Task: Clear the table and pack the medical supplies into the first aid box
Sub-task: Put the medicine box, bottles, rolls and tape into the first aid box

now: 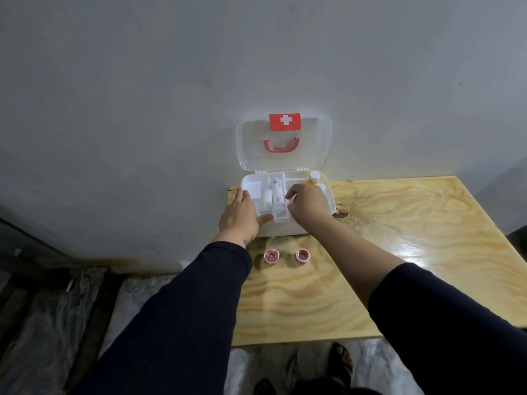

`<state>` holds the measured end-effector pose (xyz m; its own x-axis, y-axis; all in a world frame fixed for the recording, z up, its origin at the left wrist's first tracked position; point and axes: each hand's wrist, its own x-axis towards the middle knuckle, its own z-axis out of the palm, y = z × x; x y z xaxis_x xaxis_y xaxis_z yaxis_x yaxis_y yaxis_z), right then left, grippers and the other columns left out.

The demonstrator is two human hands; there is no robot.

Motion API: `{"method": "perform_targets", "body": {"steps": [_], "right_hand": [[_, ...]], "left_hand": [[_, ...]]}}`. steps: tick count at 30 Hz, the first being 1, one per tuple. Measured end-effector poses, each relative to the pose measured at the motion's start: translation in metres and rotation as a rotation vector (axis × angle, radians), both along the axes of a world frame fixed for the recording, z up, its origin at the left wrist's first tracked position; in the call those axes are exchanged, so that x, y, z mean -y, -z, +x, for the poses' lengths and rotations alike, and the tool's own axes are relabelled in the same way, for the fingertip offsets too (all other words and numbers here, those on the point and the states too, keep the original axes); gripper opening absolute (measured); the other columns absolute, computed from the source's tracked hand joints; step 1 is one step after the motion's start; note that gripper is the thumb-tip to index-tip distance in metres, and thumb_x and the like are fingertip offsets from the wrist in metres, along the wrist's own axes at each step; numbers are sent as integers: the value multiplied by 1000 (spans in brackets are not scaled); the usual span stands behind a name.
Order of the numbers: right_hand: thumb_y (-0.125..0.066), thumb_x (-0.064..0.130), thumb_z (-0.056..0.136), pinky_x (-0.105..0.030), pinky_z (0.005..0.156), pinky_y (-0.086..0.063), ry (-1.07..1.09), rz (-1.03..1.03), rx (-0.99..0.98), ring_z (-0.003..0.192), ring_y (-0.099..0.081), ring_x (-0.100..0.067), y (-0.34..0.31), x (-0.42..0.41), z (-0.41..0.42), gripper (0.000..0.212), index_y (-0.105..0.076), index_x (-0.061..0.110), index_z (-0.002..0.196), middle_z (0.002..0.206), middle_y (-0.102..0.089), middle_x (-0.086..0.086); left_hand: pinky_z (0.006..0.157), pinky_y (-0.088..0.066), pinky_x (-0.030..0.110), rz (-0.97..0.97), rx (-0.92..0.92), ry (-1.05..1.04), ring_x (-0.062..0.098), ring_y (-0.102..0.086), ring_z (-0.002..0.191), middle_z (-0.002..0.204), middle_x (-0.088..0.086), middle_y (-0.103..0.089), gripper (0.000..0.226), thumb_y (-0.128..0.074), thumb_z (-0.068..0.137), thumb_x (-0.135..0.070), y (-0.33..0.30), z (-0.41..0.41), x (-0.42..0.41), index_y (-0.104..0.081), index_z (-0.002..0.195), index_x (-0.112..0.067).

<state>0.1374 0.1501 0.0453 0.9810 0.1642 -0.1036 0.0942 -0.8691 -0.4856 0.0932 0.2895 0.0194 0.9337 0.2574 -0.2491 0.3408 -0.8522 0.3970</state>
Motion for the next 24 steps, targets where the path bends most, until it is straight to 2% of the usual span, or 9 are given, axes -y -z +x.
{"method": "perform_targets", "body": {"steps": [3, 6, 8, 11, 15, 17, 19, 21, 24], "right_hand": [[-51, 2, 87, -33, 72, -48, -31, 123, 104, 90, -64, -28, 2, 11, -24, 21, -69, 7, 96, 100, -69, -11], [-55, 8, 87, -34, 72, -48, -61, 124, 137, 90, -62, -27, 23, 25, -53, 14, -68, 10, 92, 97, -68, -7], [-61, 16, 86, -36, 79, -48, -79, 42, 79, 100, -58, -28, 47, 32, -67, 17, -67, 15, 101, 103, -65, -7], [-64, 32, 85, -39, 92, -46, -110, -63, -106, 115, -46, -30, 73, 35, -77, 41, -56, 26, 125, 120, -55, -6], [-60, 40, 86, -41, 95, -44, -207, -87, -79, 115, -43, -32, 84, 24, -79, 51, -47, 32, 135, 128, -50, -7], [-58, 39, 89, -46, 93, -47, -304, -175, -64, 117, -41, -36, 84, 15, -78, 52, -40, 35, 137, 136, -43, -7], [-55, 32, 92, -46, 88, -50, -409, -272, -53, 120, -39, -37, 81, 8, -78, 44, -41, 35, 134, 138, -39, -6], [-49, 21, 96, -43, 86, -50, -478, -305, -40, 118, -42, -34, 80, 5, -79, 33, -48, 28, 128, 129, -46, -6], [-45, 14, 97, -40, 86, -48, -499, -253, -4, 112, -49, -30, 80, 8, -79, 33, -57, 21, 127, 115, -57, -8]], "left_hand": [[112, -31, 40, -7, 23, -10, 25, -20, 148, 164, 0, -2, 96, -58, 87, -55, 0, -1, -1, -9, 155, -9], [109, -35, 39, -24, 81, -22, 23, -23, 147, 164, -1, -6, 95, -61, 87, -55, 2, -6, -1, -13, 154, -10], [107, -36, 39, -41, 108, -37, 21, -23, 147, 164, -2, -6, 94, -61, 87, -54, 3, -9, -1, -13, 155, -10], [108, -35, 38, -68, 131, -50, 19, -21, 147, 163, -2, -7, 95, -62, 87, -53, 5, -10, 0, -12, 155, -10], [110, -33, 38, -98, 138, -59, 18, -19, 148, 164, -2, -7, 94, -62, 87, -52, 6, -12, 1, -12, 155, -10], [110, -33, 38, -105, 139, -67, 18, -19, 148, 164, -2, -6, 94, -62, 88, -51, 6, -12, 2, -11, 155, -10], [111, -32, 38, -109, 132, -69, 19, -19, 148, 164, -2, -6, 93, -61, 88, -51, 7, -12, 2, -11, 155, -10], [111, -31, 37, -113, 125, -69, 18, -19, 148, 164, -3, -6, 94, -61, 88, -51, 7, -12, 2, -10, 155, -10], [110, -31, 36, -104, 119, -68, 17, -19, 148, 164, -3, -6, 92, -60, 89, -51, 5, -13, 2, -11, 155, -10]]}}
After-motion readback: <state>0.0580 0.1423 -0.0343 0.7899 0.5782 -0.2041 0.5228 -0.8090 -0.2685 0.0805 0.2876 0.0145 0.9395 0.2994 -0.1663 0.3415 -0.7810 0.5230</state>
